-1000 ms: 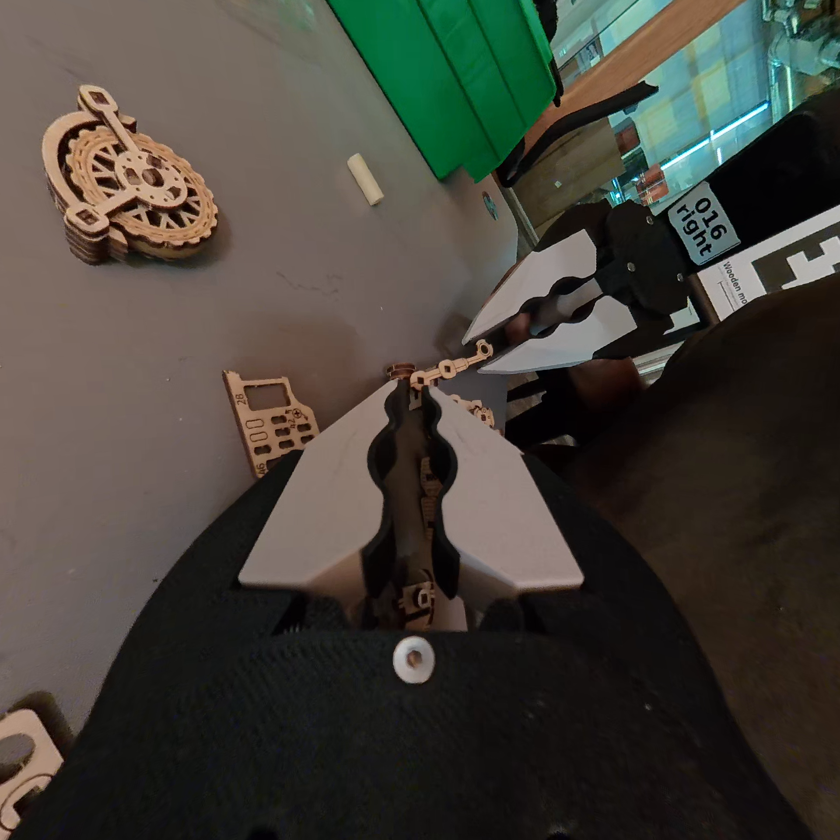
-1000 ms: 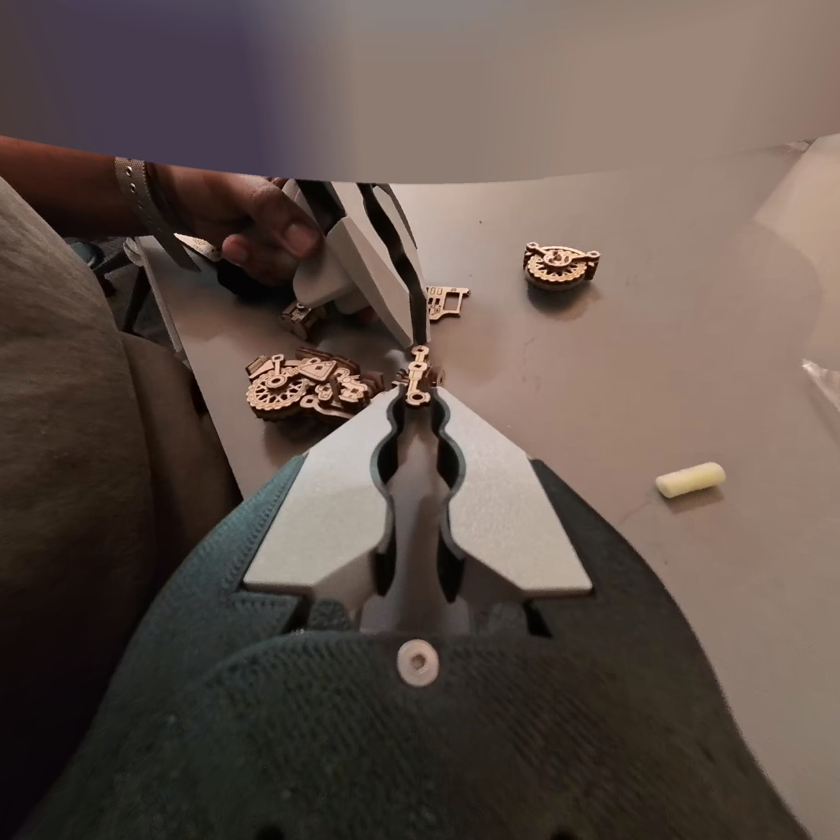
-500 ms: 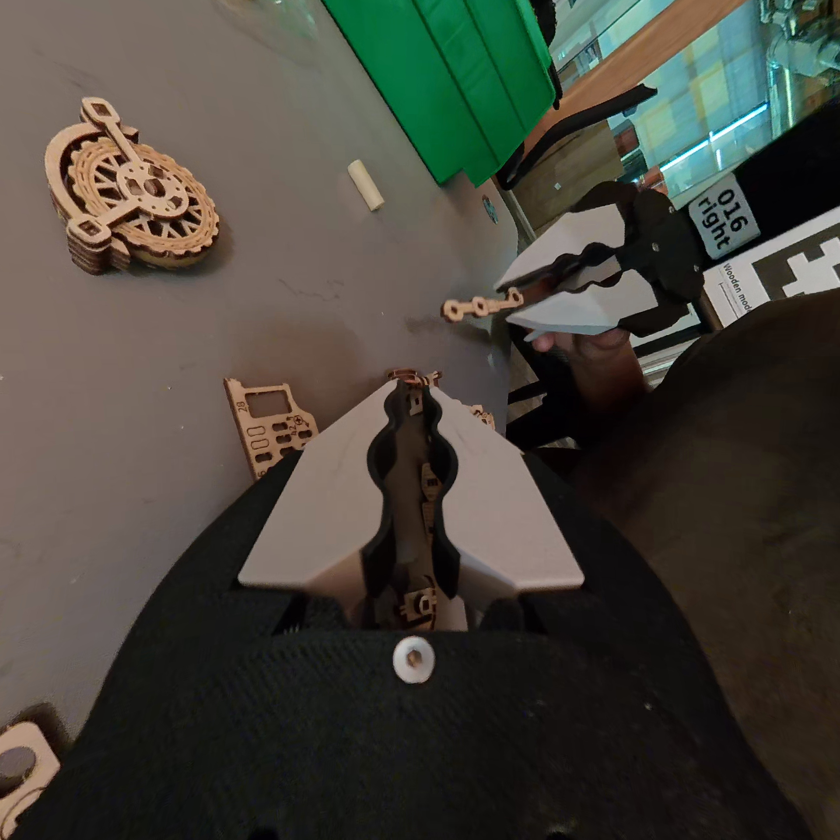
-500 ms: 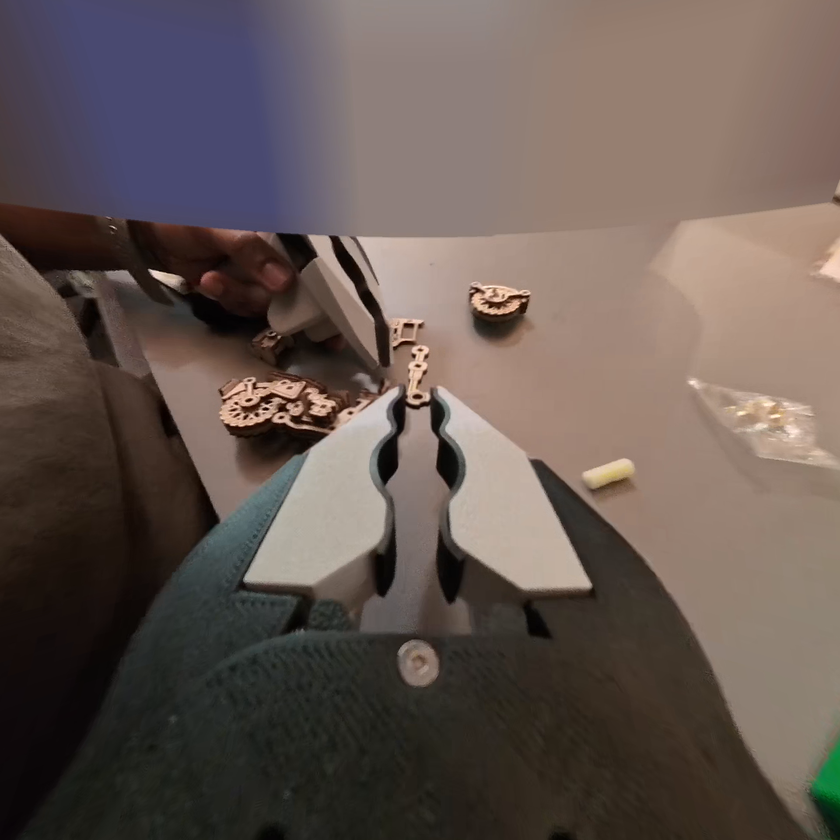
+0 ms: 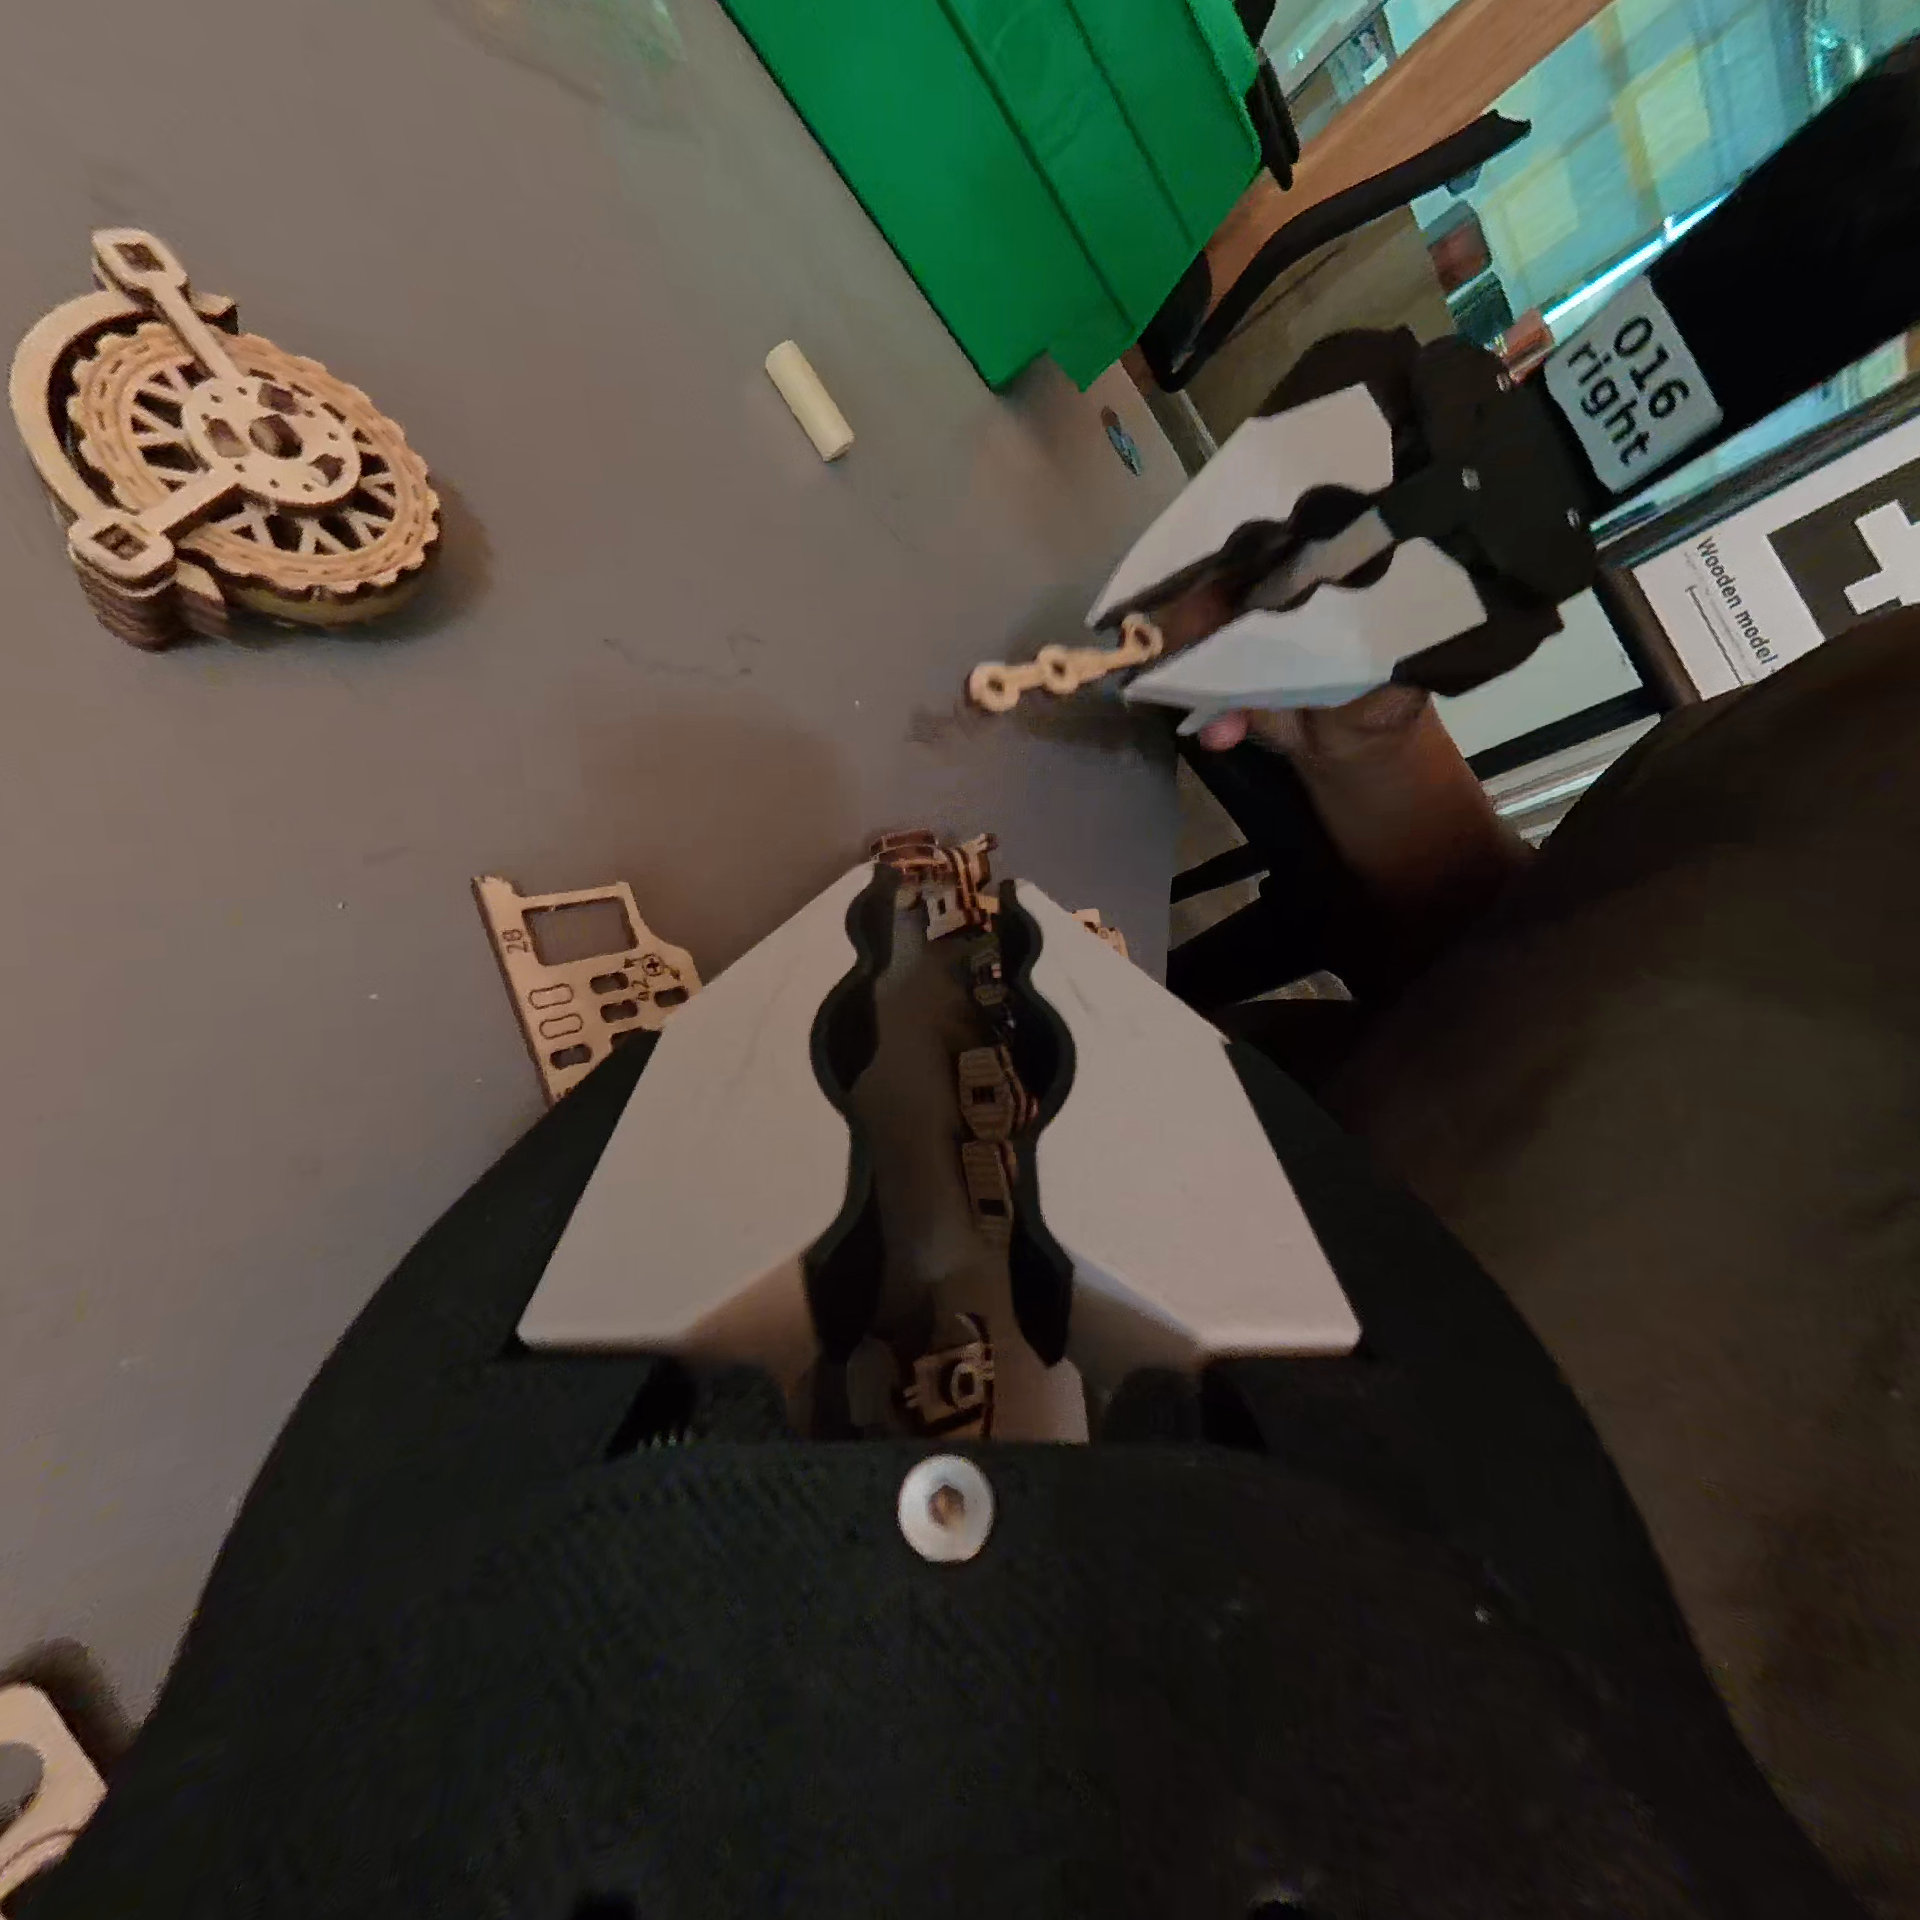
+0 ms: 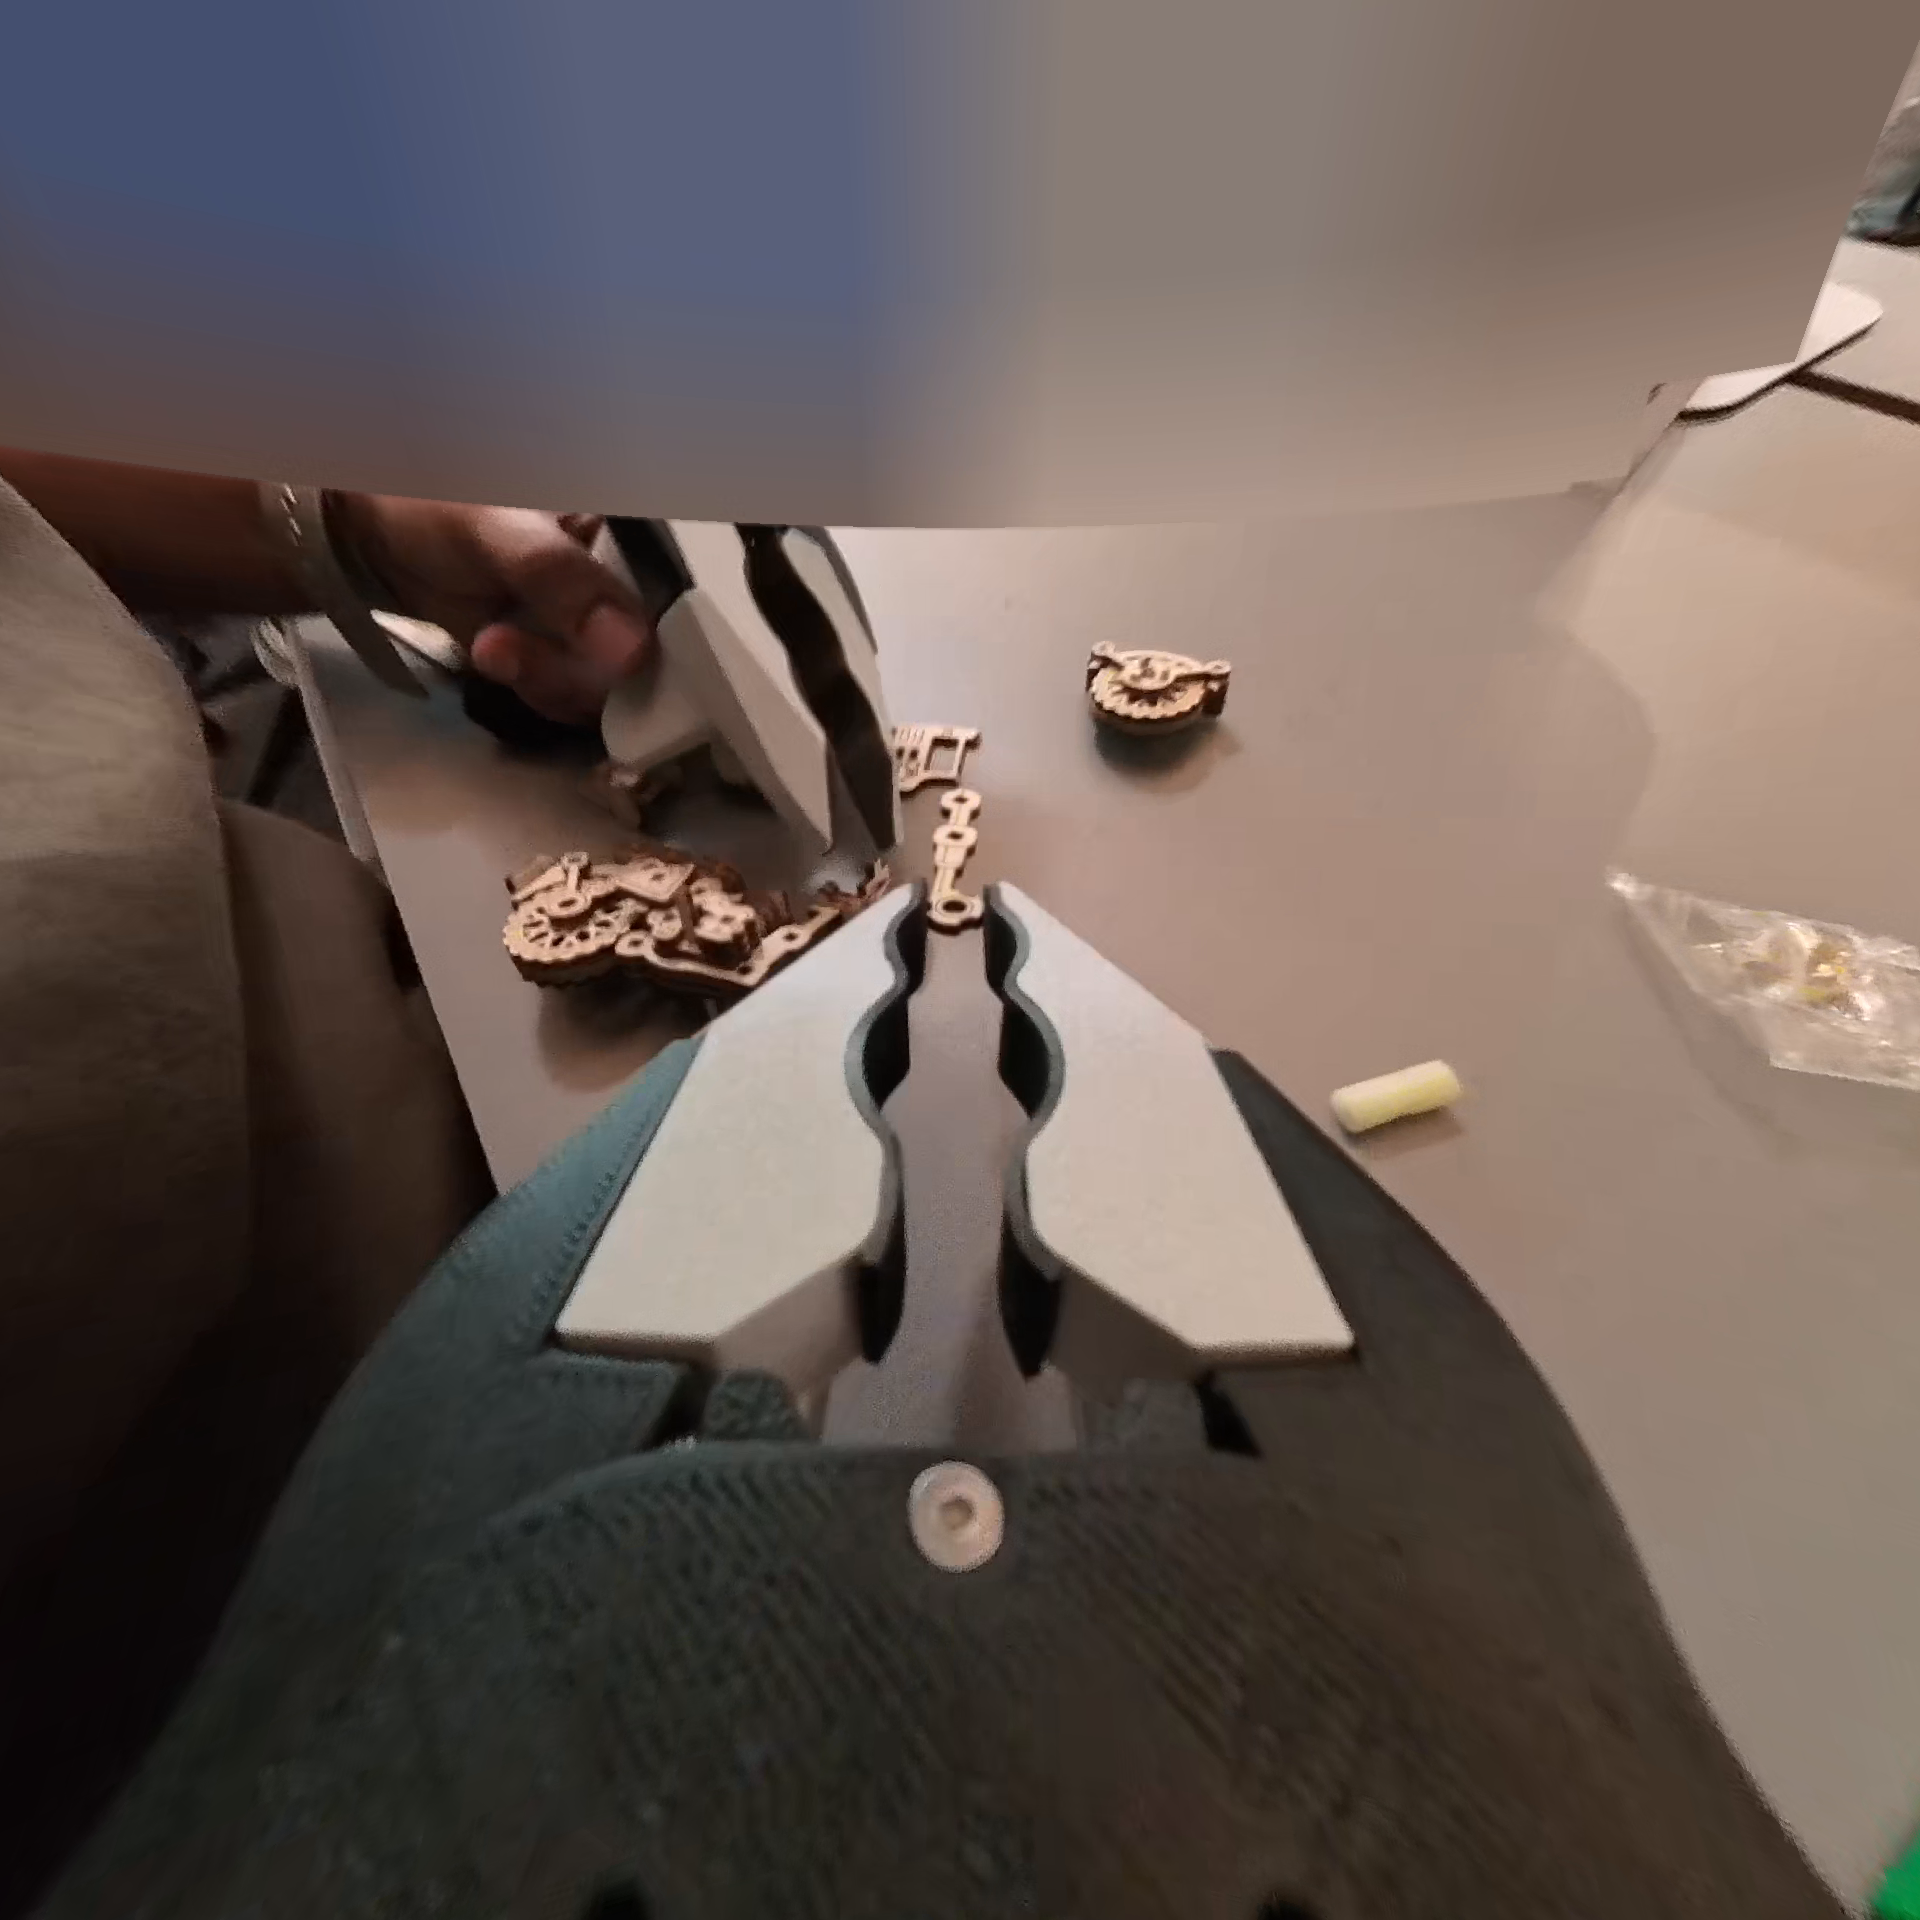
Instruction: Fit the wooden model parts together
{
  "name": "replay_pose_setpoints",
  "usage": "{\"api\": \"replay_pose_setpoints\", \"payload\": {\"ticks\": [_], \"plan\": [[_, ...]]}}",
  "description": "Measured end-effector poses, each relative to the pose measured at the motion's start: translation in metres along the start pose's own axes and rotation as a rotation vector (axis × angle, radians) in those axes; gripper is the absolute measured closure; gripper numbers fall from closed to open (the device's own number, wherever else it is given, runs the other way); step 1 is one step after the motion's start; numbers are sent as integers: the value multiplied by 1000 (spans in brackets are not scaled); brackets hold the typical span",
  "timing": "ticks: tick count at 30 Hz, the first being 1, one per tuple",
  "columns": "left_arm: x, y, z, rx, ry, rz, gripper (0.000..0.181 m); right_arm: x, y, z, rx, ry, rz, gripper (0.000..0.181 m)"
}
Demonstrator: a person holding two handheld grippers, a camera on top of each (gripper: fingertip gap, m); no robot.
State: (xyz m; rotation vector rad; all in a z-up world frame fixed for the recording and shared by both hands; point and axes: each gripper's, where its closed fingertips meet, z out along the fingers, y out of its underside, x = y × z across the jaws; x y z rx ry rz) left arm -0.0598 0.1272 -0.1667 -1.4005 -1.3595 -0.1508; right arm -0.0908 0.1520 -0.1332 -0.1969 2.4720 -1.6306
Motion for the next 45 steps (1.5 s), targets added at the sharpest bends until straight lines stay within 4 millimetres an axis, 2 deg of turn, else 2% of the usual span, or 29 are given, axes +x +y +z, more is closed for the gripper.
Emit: {"api": "replay_pose_setpoints", "payload": {"ticks": [4,9,16,21,29,36,45], "plan": [[3,2,2,-14,-34,65,153,0,3,-4,13,-42,14,172],[-2,5,9,-37,-132,131,155,-10,13,2,-45,-109,-49,172],[-8,1,14,-30,-227,158,153,0,5,-3,11,-90,14,173],[-15,-8,9,21,-283,159,158,-1,10,2,-31,-58,-26,172],[-11,-11,3,49,-216,136,152,-5,3,13,-12,-94,-17,172],[-18,-17,-11,109,-160,30,163,-2,7,22,-68,-168,-81,172],[-25,-16,-11,101,-154,-38,169,-1,10,24,-97,-240,-80,172]]}}
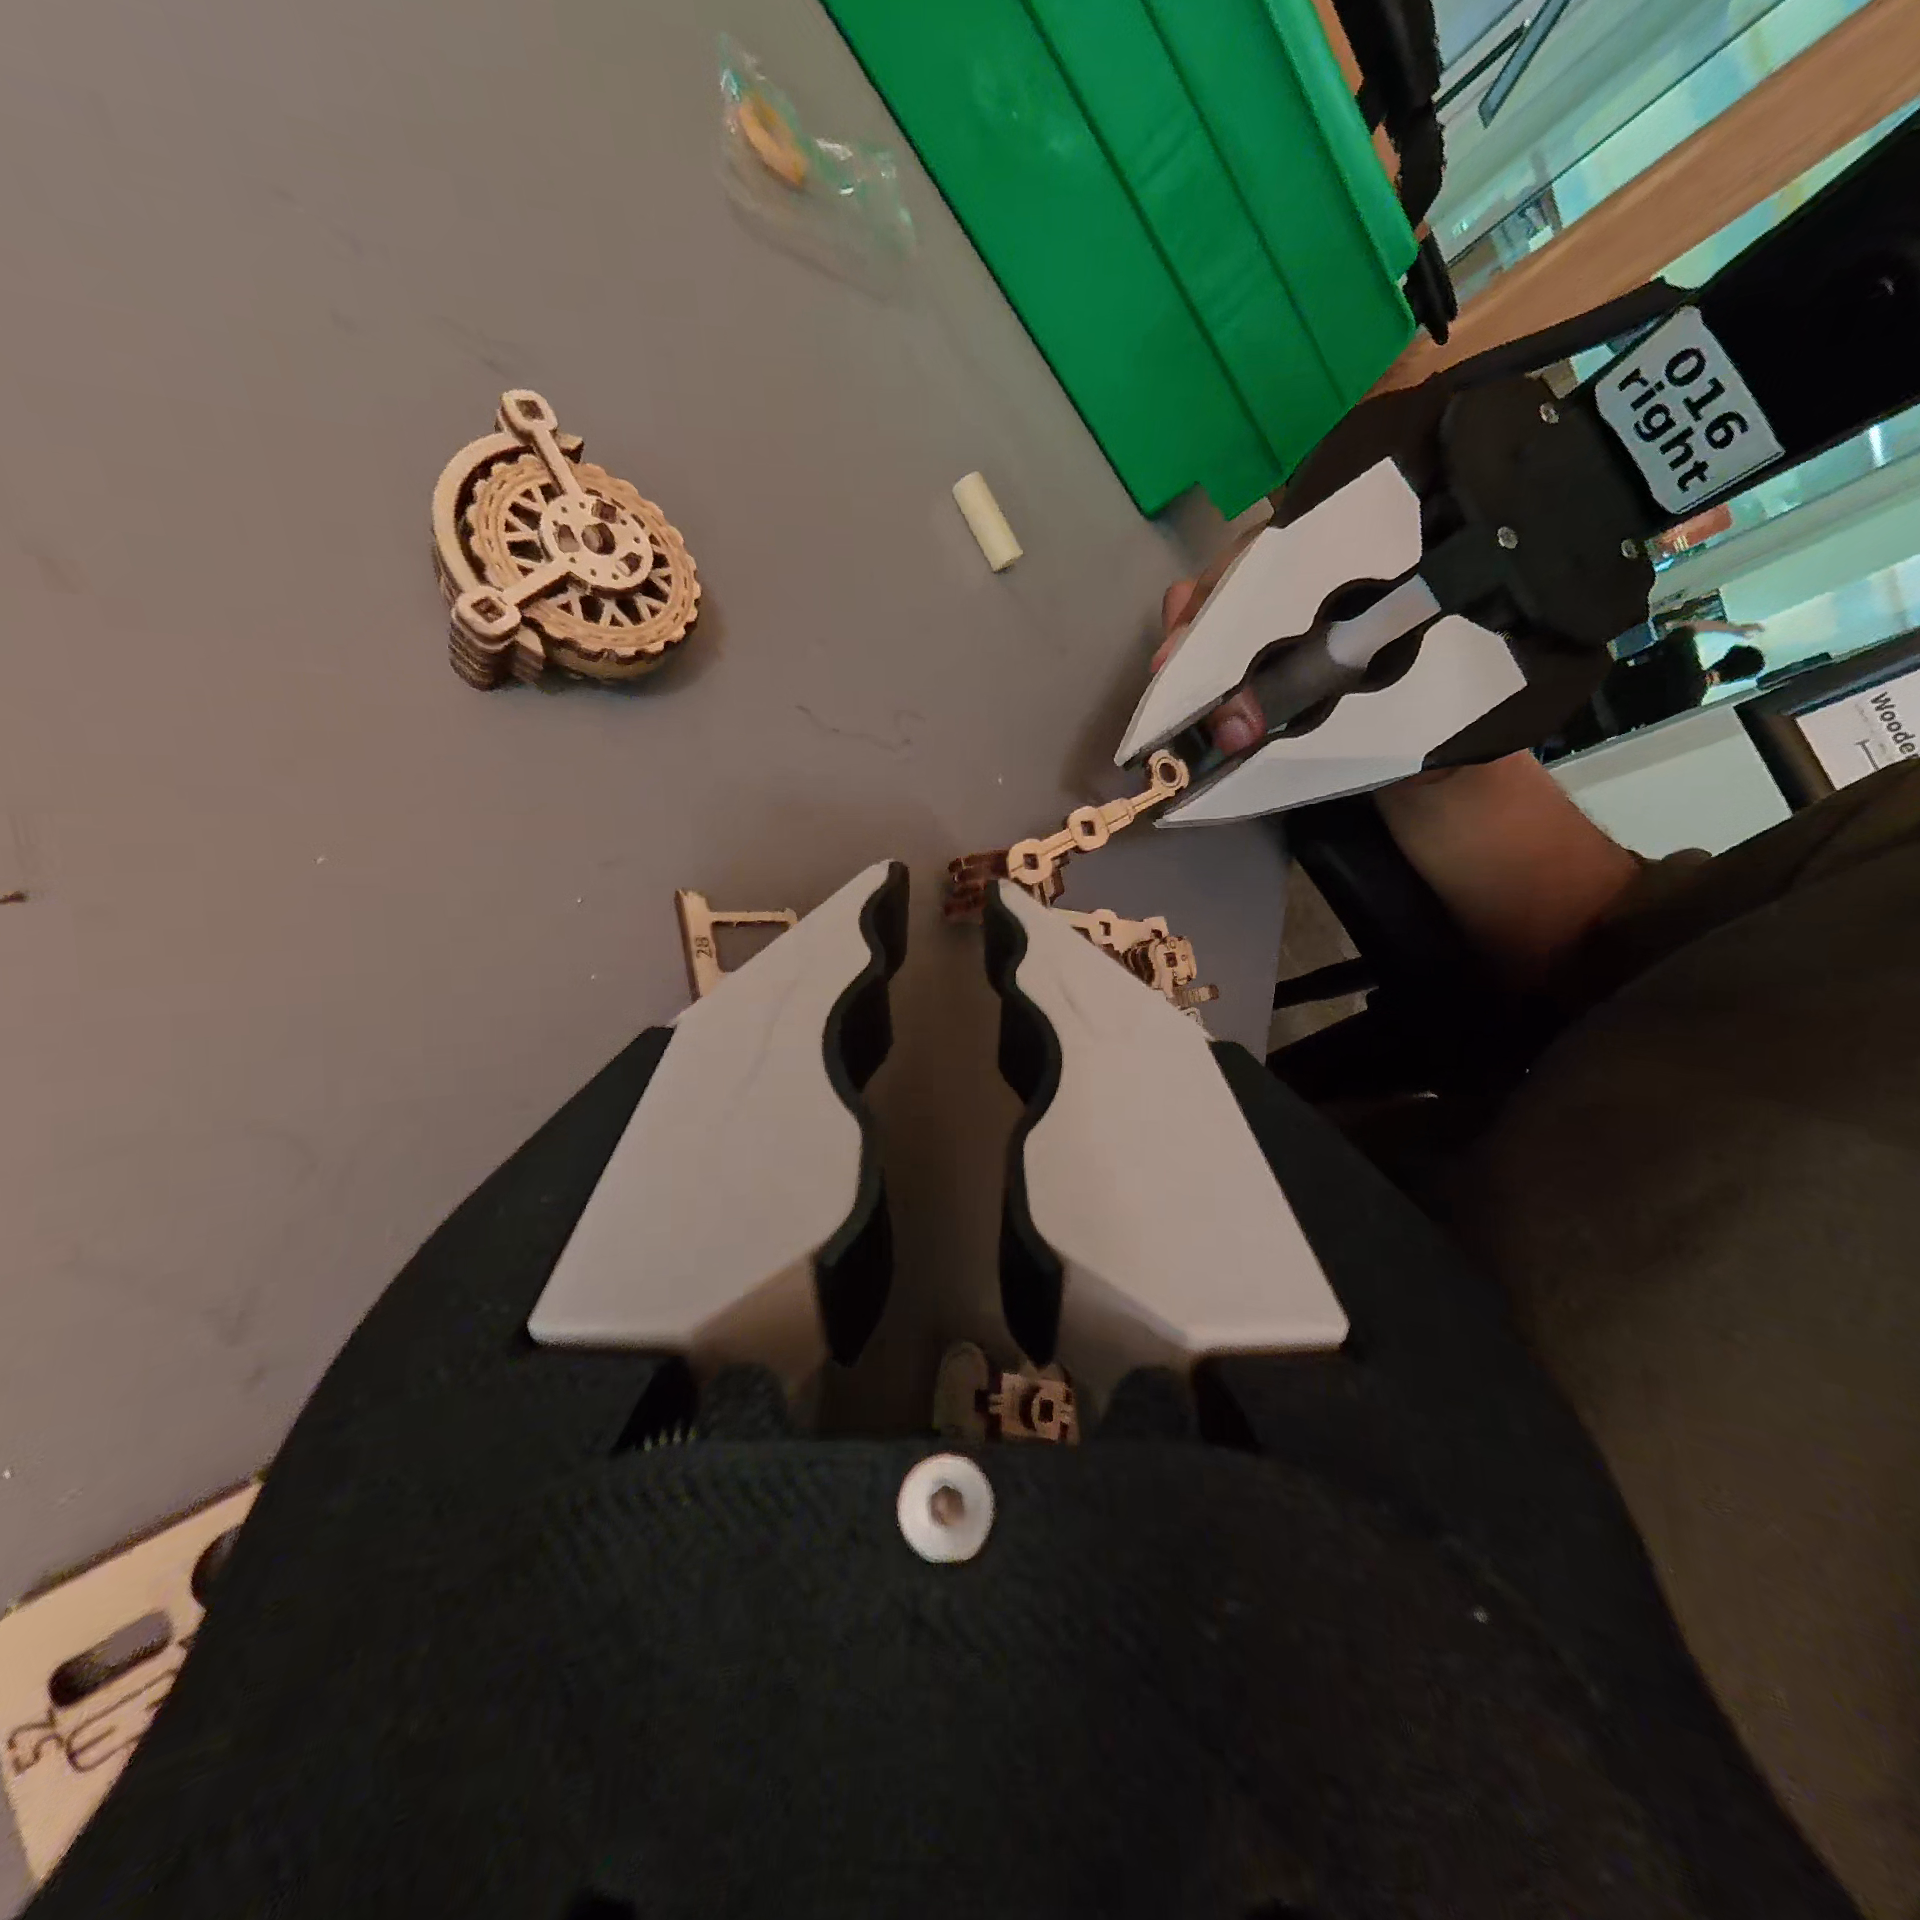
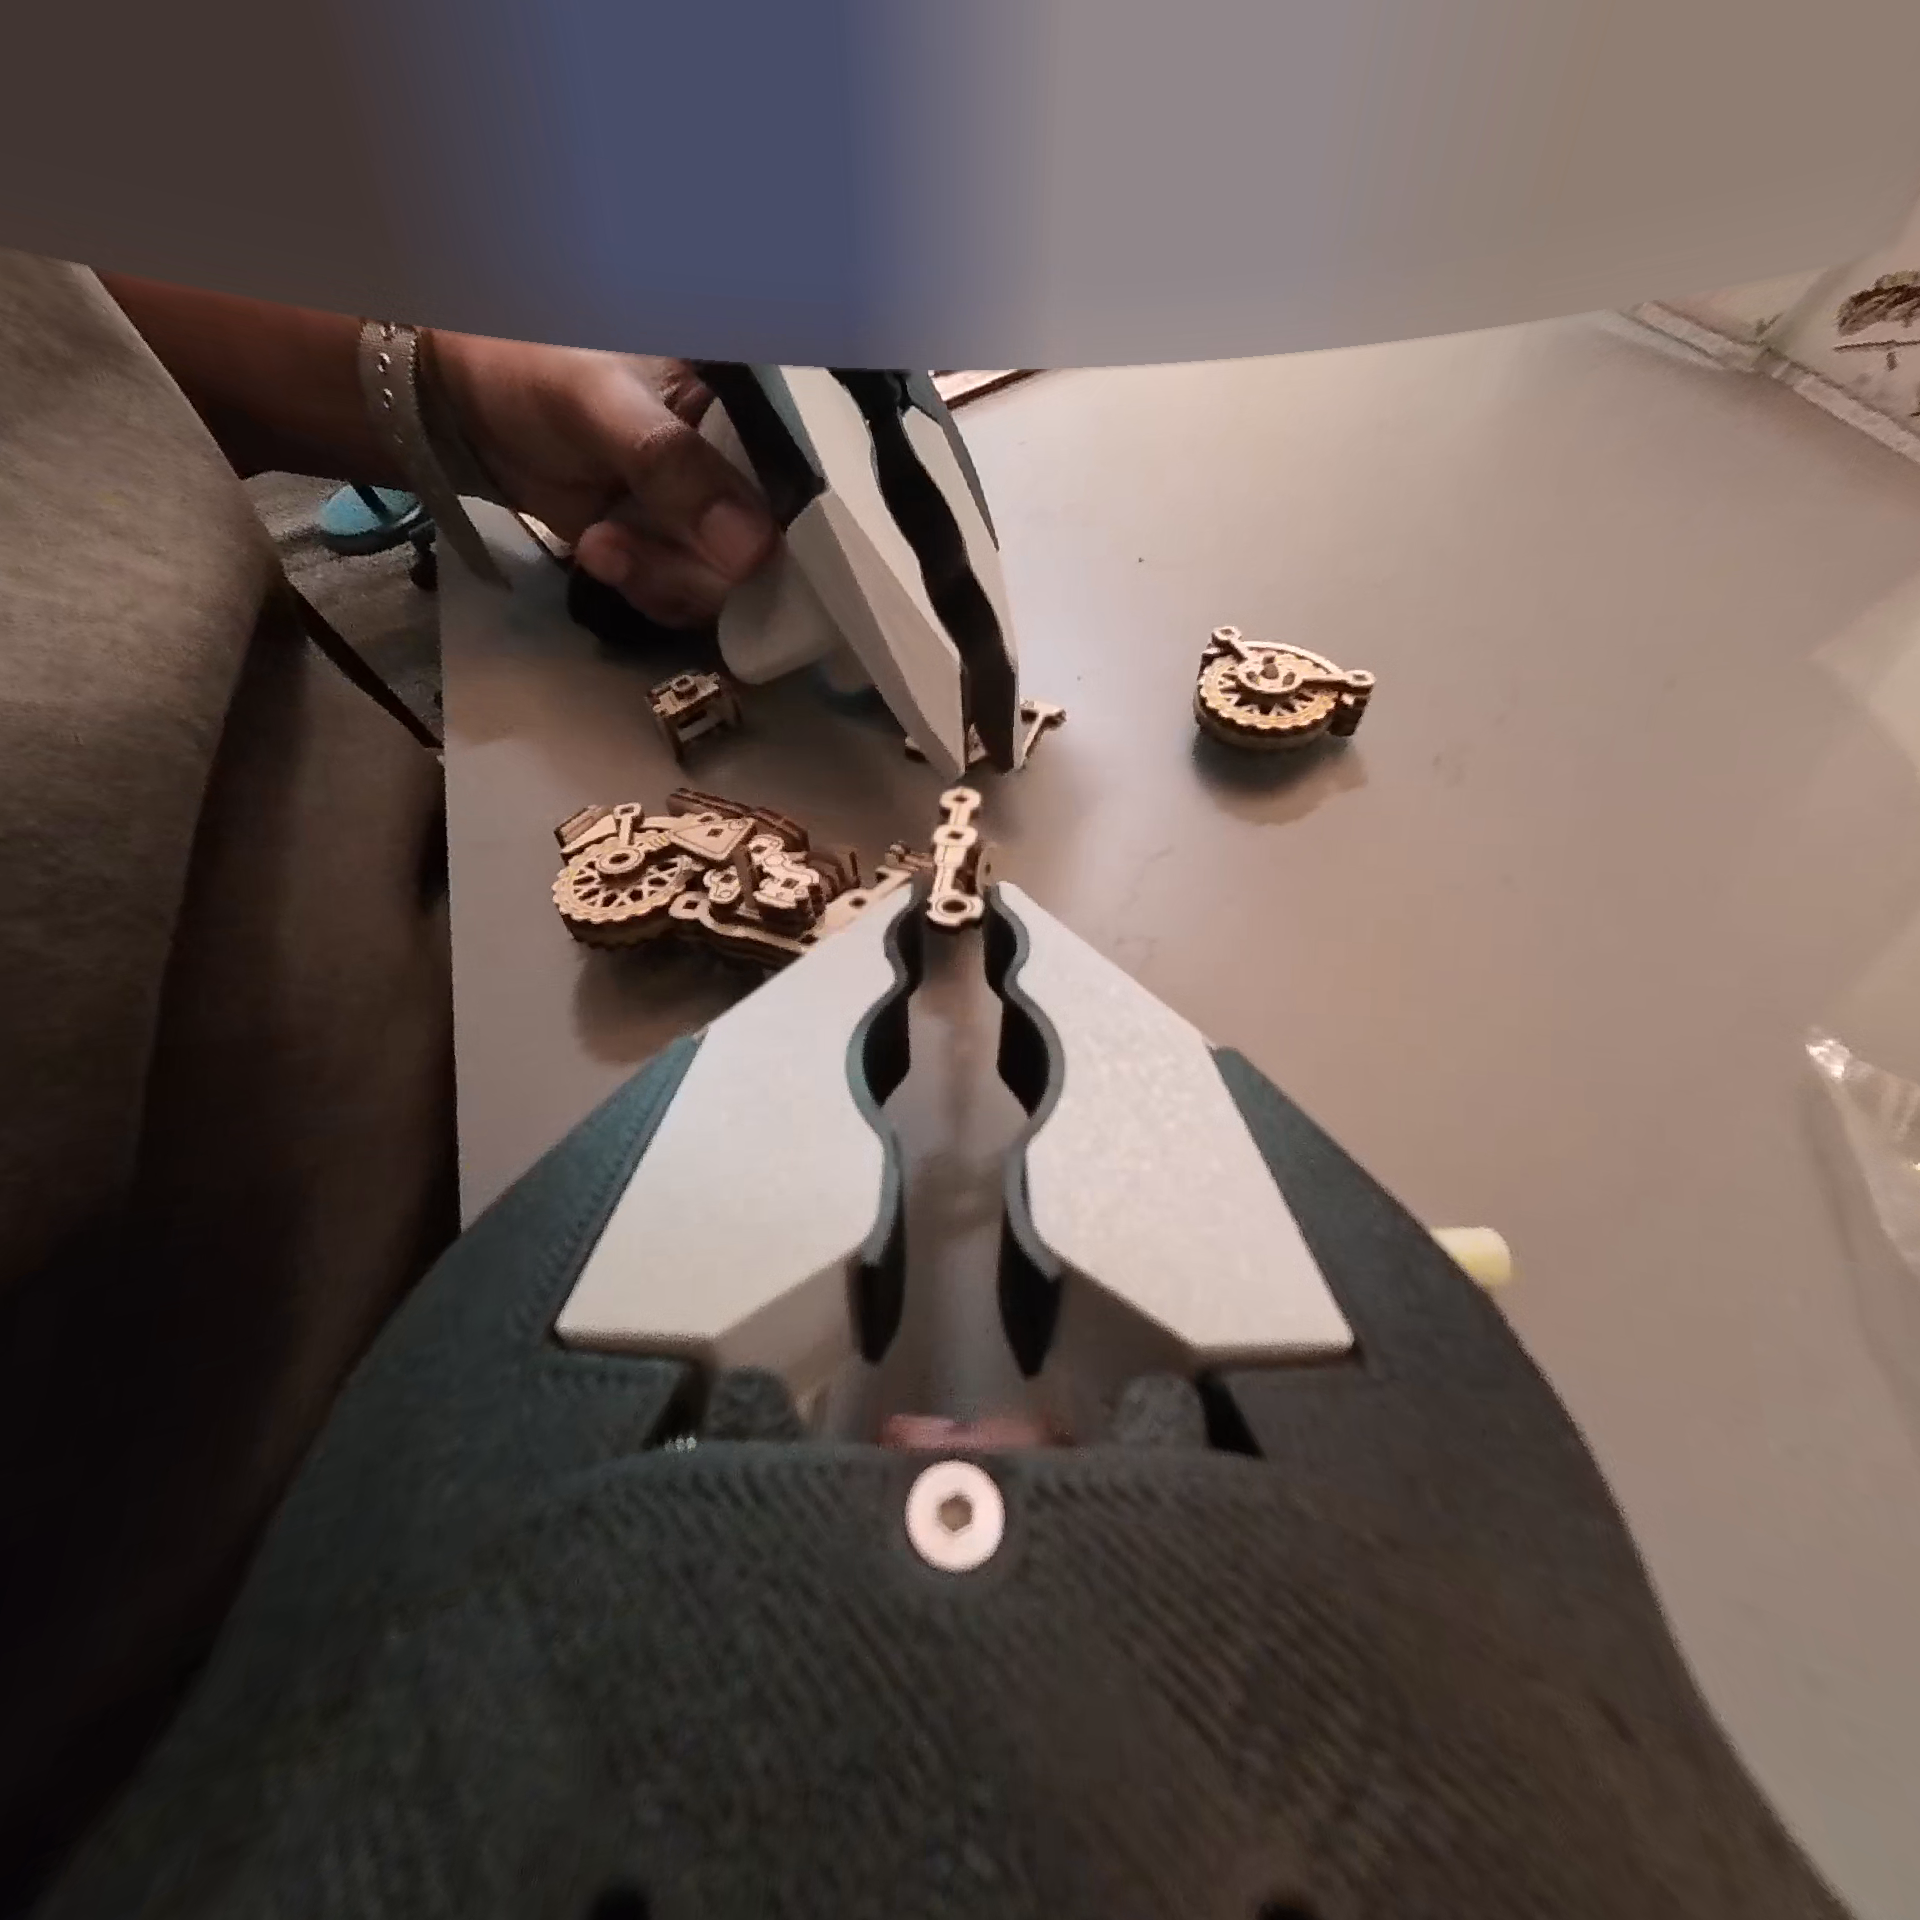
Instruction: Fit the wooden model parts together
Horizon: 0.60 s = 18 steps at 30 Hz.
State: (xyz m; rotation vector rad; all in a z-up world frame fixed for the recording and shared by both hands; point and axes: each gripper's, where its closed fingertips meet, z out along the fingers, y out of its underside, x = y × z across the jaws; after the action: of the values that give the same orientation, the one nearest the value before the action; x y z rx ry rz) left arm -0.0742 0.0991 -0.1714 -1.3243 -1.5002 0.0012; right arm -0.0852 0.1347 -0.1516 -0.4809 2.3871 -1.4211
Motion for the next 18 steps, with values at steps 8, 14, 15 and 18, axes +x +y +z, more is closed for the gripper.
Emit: {"api": "replay_pose_setpoints", "payload": {"ticks": [8,14,15,18], "plan": [[0,3,3,-25,-3,5,171,-2,5,3,-36,-10,-6,172],[0,3,3,-24,-2,3,171,-3,7,4,-52,-17,-7,172],[0,3,3,-24,-1,1,171,-3,7,5,-54,-17,-8,172],[0,3,3,-24,-1,2,171,-4,9,5,-62,-23,-9,172]]}}
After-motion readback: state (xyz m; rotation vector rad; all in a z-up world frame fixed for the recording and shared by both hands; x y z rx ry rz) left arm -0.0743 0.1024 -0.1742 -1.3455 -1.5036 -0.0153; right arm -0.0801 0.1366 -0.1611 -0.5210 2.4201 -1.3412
